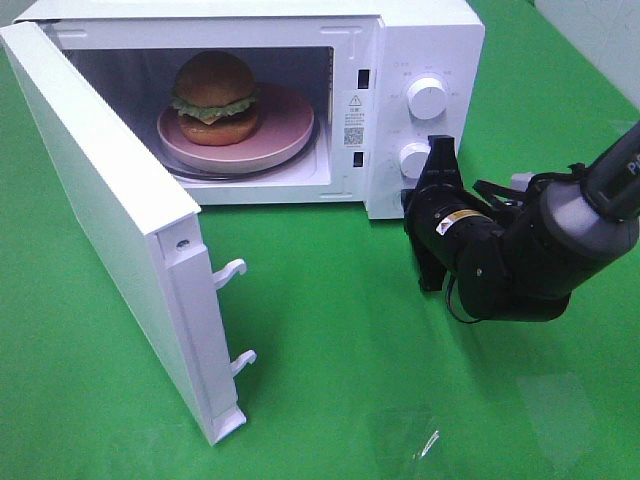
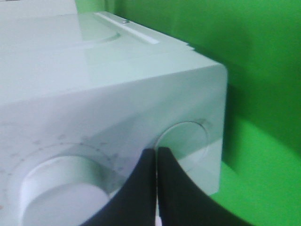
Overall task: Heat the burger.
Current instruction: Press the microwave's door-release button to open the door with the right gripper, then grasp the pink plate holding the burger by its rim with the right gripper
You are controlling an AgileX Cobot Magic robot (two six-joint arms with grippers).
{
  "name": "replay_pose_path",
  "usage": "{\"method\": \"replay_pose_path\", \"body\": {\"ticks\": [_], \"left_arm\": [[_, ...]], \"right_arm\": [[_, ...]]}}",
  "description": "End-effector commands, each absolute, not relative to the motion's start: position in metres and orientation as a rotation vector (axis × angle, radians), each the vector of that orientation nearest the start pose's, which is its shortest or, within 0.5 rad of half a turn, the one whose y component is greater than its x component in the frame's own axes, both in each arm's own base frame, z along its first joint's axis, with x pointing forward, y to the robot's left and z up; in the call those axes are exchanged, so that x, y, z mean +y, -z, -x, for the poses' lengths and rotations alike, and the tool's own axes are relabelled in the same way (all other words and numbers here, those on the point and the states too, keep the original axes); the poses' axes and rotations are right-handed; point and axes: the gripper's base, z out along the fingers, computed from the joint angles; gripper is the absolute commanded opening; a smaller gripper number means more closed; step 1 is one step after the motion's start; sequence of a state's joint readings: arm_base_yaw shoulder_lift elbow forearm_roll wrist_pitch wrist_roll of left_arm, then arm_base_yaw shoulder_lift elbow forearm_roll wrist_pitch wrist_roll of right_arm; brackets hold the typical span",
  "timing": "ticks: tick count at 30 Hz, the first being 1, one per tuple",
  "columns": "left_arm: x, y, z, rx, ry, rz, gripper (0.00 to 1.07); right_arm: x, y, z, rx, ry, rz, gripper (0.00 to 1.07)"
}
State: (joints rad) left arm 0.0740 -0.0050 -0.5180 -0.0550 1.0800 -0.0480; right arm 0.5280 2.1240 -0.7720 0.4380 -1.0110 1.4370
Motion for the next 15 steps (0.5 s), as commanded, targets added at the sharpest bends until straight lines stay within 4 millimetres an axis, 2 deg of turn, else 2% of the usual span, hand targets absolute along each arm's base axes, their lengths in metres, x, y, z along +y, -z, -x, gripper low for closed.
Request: {"method": "replay_pose_path", "body": {"ticks": [1, 15], "left_arm": [[-0.006, -0.282, 0.01, 2.004, 0.055, 0.12, 1.0], [-0.006, -0.282, 0.01, 2.004, 0.055, 0.12, 1.0]], "right_arm": [[0.152, -0.096, -0.323, 1.521, -1.192, -1.304, 0.0], [0.139, -0.107, -0.286, 1.729, -1.102, -1.267, 0.0]]}}
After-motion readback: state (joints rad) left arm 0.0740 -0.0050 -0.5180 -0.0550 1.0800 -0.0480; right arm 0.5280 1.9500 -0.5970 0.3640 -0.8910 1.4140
